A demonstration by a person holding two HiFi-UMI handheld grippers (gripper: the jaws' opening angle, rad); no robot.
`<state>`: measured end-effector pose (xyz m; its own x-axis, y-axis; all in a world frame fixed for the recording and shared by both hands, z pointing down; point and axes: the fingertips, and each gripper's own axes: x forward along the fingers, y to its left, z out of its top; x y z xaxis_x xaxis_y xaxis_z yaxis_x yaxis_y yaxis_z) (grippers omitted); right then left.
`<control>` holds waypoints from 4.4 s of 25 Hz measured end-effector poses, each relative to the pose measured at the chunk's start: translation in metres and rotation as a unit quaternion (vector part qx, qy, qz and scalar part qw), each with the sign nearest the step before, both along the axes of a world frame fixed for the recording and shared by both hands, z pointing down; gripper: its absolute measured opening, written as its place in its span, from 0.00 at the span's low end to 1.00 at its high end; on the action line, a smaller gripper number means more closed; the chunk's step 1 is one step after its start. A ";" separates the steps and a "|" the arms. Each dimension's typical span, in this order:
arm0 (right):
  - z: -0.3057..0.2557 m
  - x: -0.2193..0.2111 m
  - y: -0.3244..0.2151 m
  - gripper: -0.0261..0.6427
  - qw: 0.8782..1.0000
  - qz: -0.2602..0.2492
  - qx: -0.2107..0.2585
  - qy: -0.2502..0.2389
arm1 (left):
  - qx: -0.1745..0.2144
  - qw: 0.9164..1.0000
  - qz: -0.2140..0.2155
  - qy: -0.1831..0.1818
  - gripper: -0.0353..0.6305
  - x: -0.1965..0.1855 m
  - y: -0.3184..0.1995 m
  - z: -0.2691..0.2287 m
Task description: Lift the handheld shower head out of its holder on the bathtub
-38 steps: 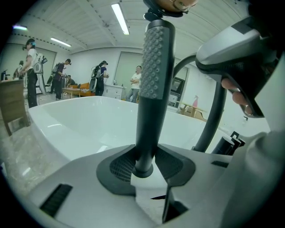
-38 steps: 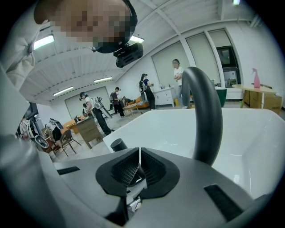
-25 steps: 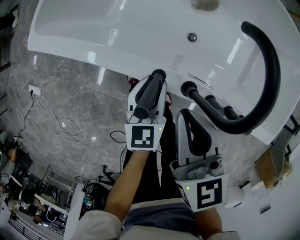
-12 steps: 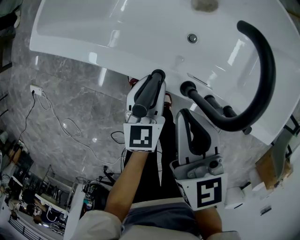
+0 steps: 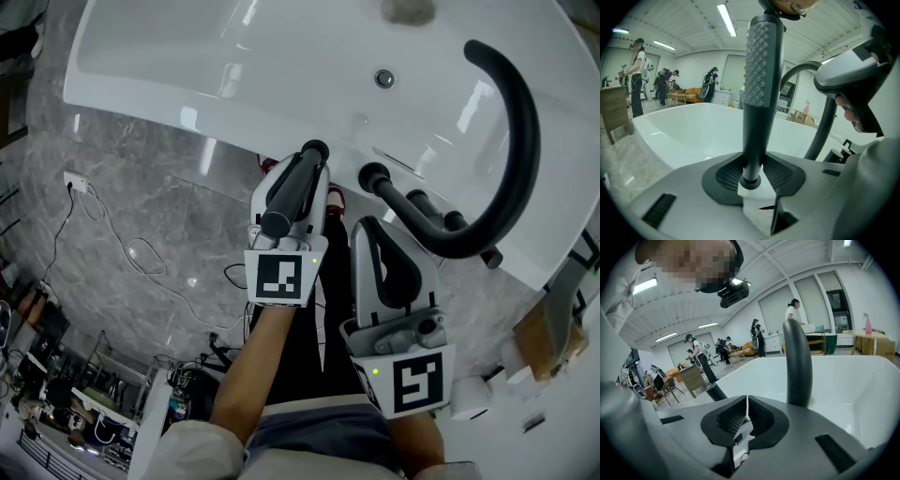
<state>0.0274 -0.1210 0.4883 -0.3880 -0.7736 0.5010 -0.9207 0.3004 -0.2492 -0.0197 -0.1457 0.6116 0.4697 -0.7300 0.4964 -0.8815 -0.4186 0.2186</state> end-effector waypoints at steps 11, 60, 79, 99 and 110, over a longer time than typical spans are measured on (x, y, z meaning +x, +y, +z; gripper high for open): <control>-0.006 0.001 -0.001 0.07 1.000 0.001 0.005 -0.005 | 0.005 1.000 0.009 0.001 0.26 -0.004 0.001 -0.014; -0.142 -0.001 0.002 0.07 0.994 -0.046 0.095 0.001 | 0.075 0.997 -0.019 0.011 0.26 -0.032 -0.004 -0.155; -0.228 -0.007 0.012 0.07 0.979 -0.134 0.151 0.020 | 0.121 0.992 -0.011 0.011 0.26 -0.046 0.009 -0.243; -0.300 0.009 0.031 0.07 0.966 -0.178 0.189 0.012 | 0.142 0.990 -0.001 0.022 0.26 -0.028 0.023 -0.319; -0.321 0.020 0.064 0.07 0.959 -0.210 0.191 -0.002 | 0.151 0.988 0.010 0.035 0.26 -0.015 0.058 -0.357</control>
<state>0.0474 -0.0569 0.1672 -0.7067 -0.6757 0.2098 -0.6981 0.7142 -0.0510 -0.0349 -0.0880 0.2544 0.5112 -0.8300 0.2230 -0.8594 -0.4913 0.1415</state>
